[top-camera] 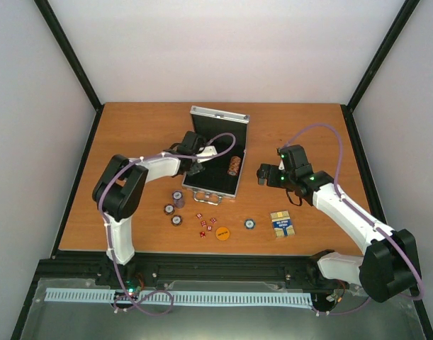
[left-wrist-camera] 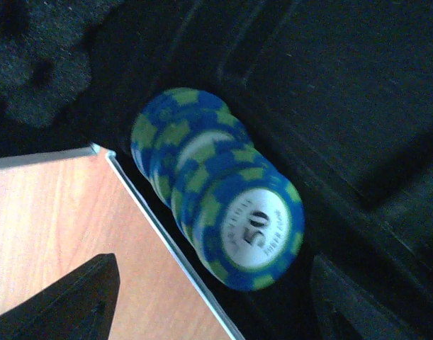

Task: Pack up texas hold em set

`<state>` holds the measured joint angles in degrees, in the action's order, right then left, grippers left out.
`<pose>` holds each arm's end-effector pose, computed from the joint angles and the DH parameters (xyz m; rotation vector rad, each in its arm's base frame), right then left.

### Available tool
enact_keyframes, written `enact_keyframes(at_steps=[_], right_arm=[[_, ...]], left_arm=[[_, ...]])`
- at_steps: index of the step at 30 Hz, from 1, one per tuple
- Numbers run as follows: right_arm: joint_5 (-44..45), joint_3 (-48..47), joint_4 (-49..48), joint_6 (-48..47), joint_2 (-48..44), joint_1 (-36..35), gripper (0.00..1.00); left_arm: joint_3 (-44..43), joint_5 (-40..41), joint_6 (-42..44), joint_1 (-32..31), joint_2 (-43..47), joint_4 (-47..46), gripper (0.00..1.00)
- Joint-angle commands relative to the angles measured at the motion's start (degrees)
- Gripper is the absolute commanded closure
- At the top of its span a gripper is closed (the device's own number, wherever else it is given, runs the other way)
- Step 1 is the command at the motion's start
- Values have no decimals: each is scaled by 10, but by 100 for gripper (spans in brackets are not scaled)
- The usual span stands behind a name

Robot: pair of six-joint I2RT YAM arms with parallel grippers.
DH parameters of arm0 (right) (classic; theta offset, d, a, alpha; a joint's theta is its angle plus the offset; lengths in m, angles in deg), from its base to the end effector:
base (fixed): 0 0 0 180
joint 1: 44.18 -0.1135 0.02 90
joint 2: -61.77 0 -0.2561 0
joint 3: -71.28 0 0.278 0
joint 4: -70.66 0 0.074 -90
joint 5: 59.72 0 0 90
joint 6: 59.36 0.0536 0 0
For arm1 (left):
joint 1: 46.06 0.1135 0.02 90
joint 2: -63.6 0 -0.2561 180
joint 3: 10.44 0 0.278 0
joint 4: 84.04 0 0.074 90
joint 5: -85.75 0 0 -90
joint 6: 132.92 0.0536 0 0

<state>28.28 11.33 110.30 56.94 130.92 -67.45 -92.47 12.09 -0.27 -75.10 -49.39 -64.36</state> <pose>0.2631 0.1152 0.2123 0.0491 2.4692 0.4279 0.3902 -0.1994 0.1093 1.3358 2.0643 0.4541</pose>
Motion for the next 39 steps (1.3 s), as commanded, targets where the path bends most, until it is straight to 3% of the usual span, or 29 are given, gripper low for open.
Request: enact_keyframes(at_steps=[1,2,4,23,39], right_arm=[[3,7,-8,-5,-4,5,0],[3,7,-8,-6,-3,5,0],[1,7,-8,-7,-4,5,0],[6,13,-1,-10,-19,6,0],[8,20,-7,-10,-16,6,0]], left_arm=[[20,-63,-17,0,61,32,20],[21,-71,-17,0,69,39,4],[23,-79,-18,0,82,54,0],[-18,-39,-24,10,52,46,0],[-50,54,-21,10,-7,50,0]])
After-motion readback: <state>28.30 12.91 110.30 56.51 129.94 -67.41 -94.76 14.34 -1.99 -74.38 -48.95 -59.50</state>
